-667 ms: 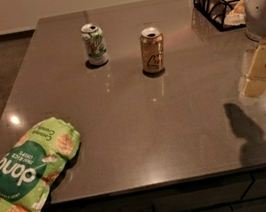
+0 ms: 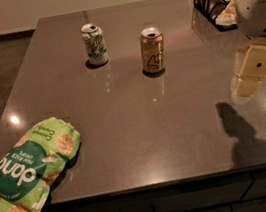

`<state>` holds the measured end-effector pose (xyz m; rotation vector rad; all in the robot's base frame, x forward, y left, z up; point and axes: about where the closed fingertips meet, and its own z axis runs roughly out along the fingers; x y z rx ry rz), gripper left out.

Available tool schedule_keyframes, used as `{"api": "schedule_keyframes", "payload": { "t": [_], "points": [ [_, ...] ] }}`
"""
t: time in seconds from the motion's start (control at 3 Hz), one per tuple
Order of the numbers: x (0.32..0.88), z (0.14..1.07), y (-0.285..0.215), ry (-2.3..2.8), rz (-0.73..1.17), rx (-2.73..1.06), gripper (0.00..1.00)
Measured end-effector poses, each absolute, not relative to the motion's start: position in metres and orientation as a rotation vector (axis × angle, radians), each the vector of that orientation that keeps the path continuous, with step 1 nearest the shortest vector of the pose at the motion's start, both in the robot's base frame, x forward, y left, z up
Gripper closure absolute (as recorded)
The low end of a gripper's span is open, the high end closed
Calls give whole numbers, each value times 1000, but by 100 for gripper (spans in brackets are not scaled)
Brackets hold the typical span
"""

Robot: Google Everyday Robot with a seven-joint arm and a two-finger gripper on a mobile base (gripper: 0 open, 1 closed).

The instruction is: Move green rice chip bag near 7up can

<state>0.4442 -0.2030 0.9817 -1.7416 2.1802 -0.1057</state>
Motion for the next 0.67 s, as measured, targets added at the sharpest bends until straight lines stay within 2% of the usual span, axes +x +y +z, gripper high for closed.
{"api": "schedule_keyframes", "payload": {
  "t": [0.67],
  "points": [
    [473, 972, -159, 2074, -33, -1852, 0]
  ]
}}
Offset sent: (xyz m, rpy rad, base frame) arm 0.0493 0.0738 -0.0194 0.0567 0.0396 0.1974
